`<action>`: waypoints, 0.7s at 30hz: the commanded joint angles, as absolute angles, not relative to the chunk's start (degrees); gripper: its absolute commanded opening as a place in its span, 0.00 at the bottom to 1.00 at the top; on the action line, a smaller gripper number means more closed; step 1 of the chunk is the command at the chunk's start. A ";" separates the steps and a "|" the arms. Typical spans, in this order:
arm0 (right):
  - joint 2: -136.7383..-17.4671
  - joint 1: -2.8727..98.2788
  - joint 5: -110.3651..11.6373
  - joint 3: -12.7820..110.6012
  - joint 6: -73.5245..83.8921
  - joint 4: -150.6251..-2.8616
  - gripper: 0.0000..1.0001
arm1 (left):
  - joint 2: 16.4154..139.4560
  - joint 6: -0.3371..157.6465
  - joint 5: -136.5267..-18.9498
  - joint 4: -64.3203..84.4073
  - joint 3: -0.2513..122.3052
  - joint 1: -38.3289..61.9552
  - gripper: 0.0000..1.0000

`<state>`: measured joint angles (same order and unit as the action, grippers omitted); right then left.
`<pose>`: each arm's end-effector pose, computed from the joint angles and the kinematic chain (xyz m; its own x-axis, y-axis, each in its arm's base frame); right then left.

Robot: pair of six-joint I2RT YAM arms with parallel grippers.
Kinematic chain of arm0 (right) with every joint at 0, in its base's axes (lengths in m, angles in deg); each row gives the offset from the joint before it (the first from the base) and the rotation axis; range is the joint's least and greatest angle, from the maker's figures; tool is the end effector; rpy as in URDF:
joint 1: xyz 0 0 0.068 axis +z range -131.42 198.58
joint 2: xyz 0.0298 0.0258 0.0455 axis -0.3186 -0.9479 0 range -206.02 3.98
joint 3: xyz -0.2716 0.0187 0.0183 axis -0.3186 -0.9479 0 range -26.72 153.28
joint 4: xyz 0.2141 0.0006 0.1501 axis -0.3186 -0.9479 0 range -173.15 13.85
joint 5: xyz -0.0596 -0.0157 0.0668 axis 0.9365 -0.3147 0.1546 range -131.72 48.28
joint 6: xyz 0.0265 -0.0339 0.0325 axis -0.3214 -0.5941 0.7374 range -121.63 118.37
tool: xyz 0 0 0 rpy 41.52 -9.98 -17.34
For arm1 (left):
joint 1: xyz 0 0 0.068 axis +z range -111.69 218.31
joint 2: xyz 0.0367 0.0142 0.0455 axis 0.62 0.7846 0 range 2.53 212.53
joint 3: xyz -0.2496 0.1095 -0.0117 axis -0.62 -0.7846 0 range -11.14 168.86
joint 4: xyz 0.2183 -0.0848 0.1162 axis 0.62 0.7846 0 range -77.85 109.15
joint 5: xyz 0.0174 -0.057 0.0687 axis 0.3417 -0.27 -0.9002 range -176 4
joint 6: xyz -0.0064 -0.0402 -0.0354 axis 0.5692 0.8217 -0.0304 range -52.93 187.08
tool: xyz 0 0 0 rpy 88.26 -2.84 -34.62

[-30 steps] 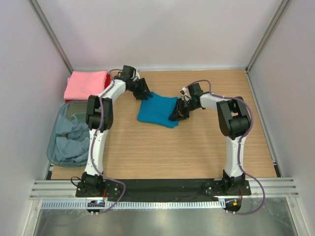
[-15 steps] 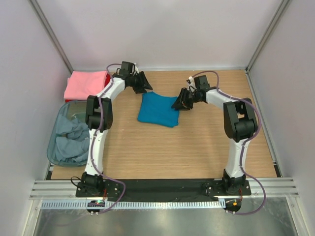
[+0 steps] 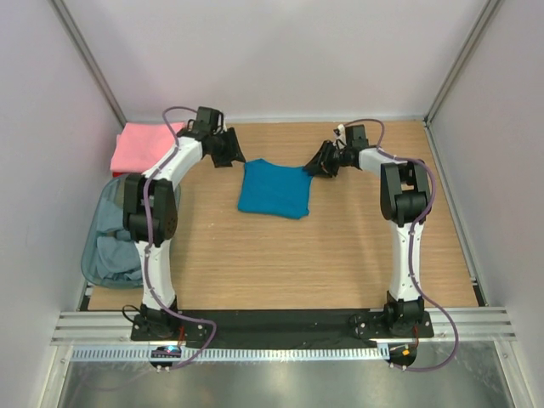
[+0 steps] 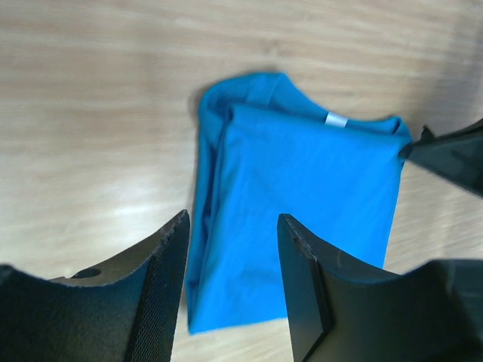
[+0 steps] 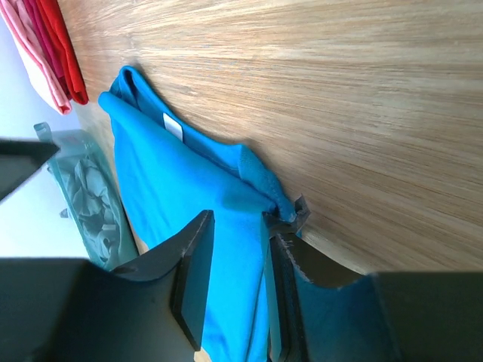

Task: Fold and stack the t-shirts
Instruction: Fold the tshirt

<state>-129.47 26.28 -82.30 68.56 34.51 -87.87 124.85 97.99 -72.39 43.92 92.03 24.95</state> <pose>0.4888 0.0895 0.1238 -0.9170 0.3281 -0.2269 0.0294 0.6229 0.7818 0.4657 -0.1193 0.2286 -0.8376 -0.3141 -0.4470 -0.0714 0.8741 -0.4806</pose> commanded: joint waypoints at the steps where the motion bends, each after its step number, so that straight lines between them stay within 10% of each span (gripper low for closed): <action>1: -127.87 25.35 -80.83 69.61 33.17 -88.71 0.41 | 117.94 94.94 -75.46 46.69 87.13 25.22 0.52; 21: -107.03 28.50 -77.15 59.94 28.08 -104.88 0.78 | 117.57 93.62 -64.03 47.66 70.42 24.69 0.52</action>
<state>-111.11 27.07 -78.74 61.76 31.01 -99.98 116.15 95.02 -66.56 47.74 70.96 24.77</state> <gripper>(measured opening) 0.779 0.525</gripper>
